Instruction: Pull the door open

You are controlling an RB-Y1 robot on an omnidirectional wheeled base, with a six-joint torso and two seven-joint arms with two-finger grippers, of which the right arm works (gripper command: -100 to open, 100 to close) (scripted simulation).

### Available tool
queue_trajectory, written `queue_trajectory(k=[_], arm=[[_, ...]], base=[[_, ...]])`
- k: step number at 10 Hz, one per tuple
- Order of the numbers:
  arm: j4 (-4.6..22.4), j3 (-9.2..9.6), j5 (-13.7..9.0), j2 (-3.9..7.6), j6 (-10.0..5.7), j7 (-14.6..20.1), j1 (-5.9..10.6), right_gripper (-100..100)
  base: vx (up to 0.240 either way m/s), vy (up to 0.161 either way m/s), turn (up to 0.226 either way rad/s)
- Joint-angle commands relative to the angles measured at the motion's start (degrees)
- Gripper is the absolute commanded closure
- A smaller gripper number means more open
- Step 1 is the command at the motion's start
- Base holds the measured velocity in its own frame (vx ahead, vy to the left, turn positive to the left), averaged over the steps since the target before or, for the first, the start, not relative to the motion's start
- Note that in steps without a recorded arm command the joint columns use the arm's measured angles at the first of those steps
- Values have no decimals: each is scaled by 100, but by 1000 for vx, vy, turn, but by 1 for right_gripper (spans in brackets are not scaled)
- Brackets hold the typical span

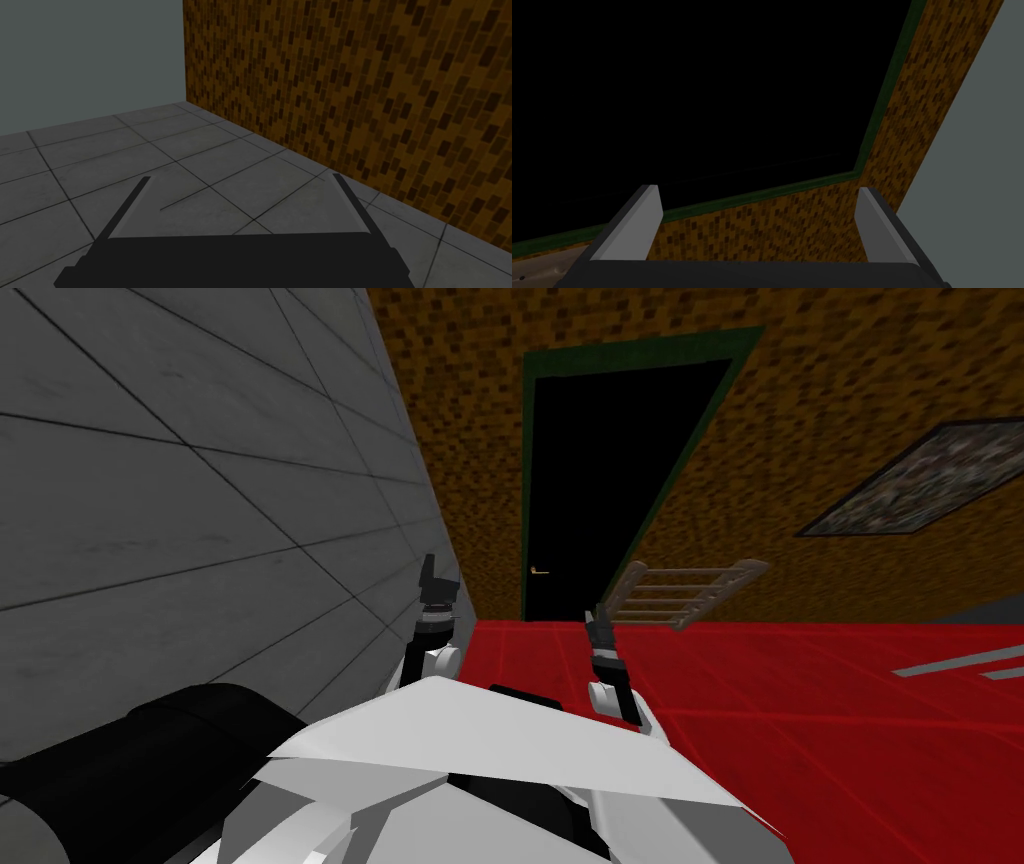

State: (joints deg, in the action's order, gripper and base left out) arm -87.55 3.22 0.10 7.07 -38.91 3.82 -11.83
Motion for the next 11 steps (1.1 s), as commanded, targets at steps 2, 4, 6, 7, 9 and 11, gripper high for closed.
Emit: queue_trajectory(k=[2, 4, 6, 7, 9, 11], arm=[[414, 7, -35, 46, -59, 45, 164, -100], [741, 12, -62, 81, -118, 81, 285, -100], [1056, 16, -89, 117, -178, 116, 406, -100], [1207, 18, -103, 134, -208, 134, 467, -100], [1554, 22, -130, 167, -266, 169, 586, -100], [1872, 26, -156, 198, -324, 204, 703, -100]], base=[[112, 57, 43], [99, 56, 45], [124, 39, 38], [105, 52, 43], [102, 70, 41], [98, 58, 42]])
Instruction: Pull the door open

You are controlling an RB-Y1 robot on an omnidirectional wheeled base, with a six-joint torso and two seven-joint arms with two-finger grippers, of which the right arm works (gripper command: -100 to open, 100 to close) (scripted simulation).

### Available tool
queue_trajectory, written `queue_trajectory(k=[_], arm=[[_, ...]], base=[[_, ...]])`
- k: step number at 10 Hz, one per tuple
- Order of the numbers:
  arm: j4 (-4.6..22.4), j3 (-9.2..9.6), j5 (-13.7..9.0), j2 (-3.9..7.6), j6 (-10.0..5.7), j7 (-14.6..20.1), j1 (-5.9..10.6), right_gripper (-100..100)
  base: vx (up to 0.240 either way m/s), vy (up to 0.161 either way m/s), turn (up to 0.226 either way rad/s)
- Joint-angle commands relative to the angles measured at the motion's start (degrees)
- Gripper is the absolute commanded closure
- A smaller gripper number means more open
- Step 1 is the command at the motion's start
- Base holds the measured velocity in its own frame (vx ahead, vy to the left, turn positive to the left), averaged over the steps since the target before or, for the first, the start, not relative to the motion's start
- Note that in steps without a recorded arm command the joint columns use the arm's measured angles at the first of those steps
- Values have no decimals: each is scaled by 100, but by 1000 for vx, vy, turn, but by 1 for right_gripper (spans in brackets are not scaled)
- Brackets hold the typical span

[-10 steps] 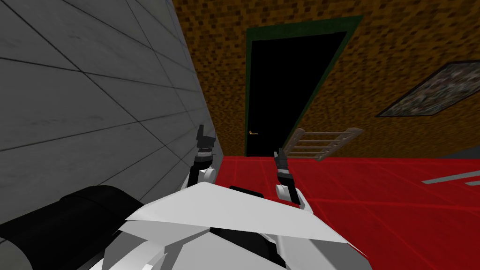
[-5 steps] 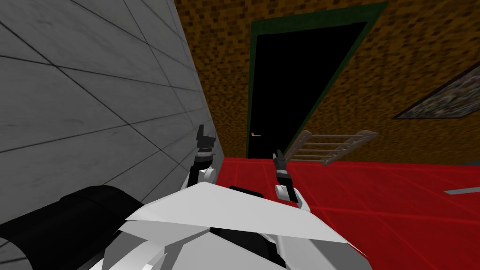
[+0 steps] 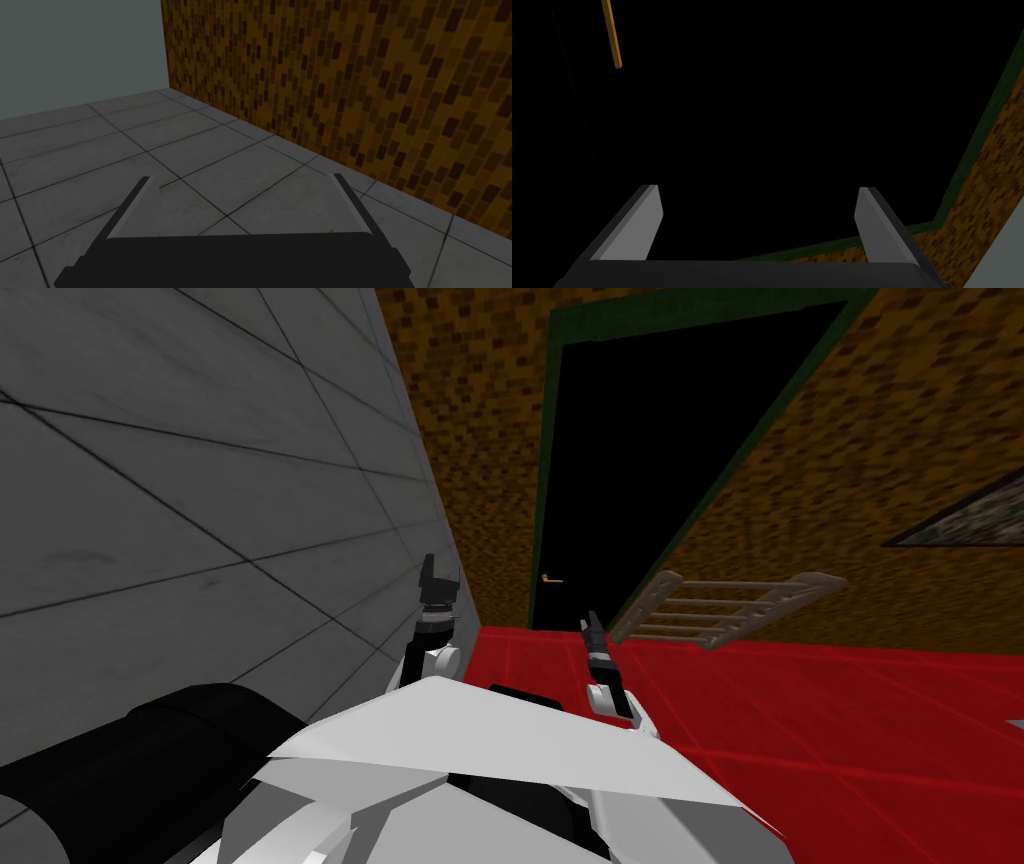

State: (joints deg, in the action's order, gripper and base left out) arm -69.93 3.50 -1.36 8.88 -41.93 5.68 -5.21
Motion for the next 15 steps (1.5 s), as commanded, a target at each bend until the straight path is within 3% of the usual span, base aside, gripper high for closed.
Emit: queue_trajectory(k=[1, 15], arm=[[268, 1, -24, 32, -51, 35, 100, -100], [2222, 27, -186, 204, -406, 248, 824, -100]], base=[[113, 45, 36], [106, 37, 35]])
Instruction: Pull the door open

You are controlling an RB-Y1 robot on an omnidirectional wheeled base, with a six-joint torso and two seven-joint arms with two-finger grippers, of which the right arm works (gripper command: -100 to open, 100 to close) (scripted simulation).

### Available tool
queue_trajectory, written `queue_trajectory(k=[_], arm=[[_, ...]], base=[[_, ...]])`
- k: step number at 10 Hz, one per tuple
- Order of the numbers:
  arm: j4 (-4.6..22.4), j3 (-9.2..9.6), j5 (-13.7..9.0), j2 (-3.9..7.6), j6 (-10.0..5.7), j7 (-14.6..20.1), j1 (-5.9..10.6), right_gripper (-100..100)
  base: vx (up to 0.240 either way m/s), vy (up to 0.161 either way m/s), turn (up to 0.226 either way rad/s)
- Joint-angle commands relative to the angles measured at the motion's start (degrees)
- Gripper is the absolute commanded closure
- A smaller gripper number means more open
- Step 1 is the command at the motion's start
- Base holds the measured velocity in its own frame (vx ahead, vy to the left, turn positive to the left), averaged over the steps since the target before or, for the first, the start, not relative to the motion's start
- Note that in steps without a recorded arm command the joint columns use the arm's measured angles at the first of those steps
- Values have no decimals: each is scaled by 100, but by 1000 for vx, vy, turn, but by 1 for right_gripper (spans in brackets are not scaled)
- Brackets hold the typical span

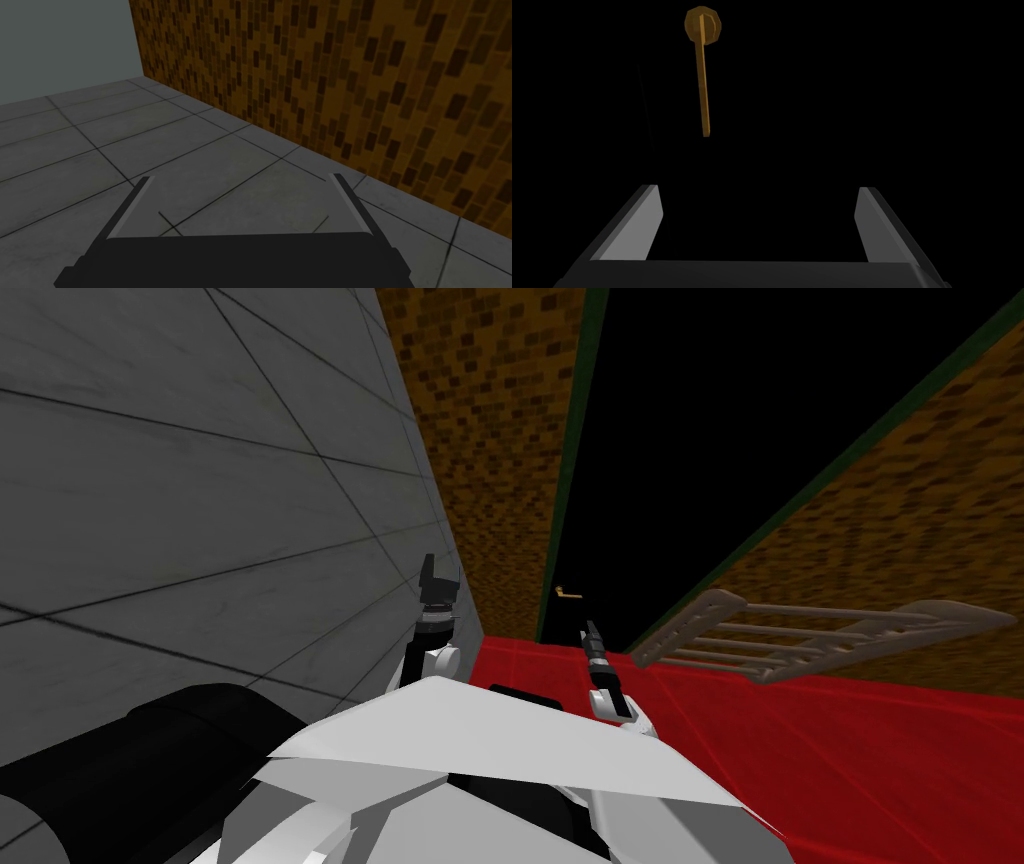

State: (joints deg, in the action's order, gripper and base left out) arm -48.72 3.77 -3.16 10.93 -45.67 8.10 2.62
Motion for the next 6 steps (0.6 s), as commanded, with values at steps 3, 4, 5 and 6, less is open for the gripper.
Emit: queue_trajectory(k=[3, 4, 5, 6], arm=[[451, 4, -35, 28, -95, 44, 170, -100], [547, 6, -43, 35, -113, 54, 206, -100], [733, 8, -59, 49, -147, 75, 274, -100], [918, 10, -74, 63, -180, 95, 343, -100]], base=[[95, 33, 30], [90, 26, 24], [102, 31, 37], [134, 51, 46]])
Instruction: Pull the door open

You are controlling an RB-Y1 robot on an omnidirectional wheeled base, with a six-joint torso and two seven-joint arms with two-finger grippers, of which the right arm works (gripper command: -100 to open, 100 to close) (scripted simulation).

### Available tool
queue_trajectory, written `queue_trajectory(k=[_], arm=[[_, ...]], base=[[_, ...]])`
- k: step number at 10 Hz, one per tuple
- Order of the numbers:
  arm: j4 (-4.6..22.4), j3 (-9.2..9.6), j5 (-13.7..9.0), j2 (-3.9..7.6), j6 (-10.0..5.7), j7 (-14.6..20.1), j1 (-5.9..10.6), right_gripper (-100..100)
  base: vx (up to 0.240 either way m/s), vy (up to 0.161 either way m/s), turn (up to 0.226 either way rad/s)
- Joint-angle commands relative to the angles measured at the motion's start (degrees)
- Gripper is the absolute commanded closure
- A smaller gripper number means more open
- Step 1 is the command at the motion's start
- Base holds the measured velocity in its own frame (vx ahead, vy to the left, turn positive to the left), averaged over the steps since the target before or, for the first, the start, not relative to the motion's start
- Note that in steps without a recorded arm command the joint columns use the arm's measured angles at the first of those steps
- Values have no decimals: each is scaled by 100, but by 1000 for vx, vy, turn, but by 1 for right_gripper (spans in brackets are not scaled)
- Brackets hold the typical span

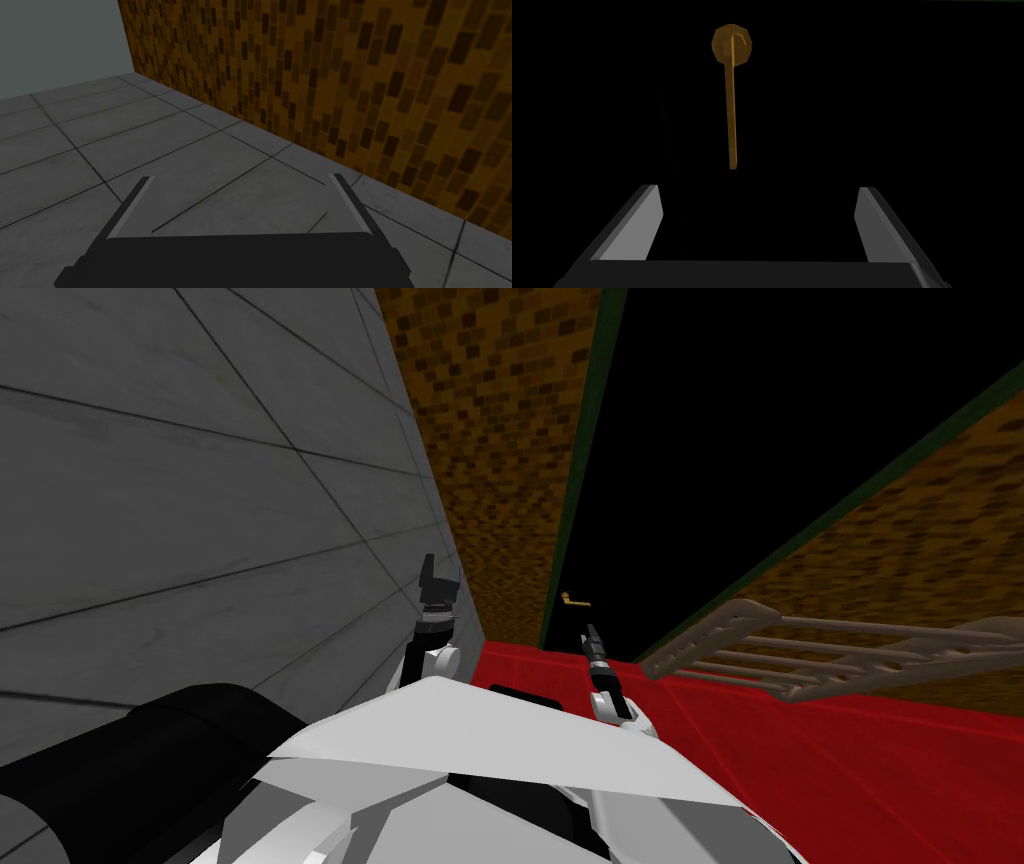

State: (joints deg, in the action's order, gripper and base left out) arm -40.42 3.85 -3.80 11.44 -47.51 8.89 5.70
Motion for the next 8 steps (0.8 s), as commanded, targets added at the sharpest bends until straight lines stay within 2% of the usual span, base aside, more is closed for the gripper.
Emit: queue_trajectory(k=[1, 5, 6, 8], arm=[[167, 3, -16, 17, -11, 25, 65, -100], [613, 9, -54, 49, -92, 73, 230, -100], [501, 8, -48, 39, -50, 59, 189, -100], [544, -28, -68, 61, -70, 64, 189, -100]], base=[[123, 26, 27], [109, 19, 26], [47, 1, 5], [150, 4, 101]])
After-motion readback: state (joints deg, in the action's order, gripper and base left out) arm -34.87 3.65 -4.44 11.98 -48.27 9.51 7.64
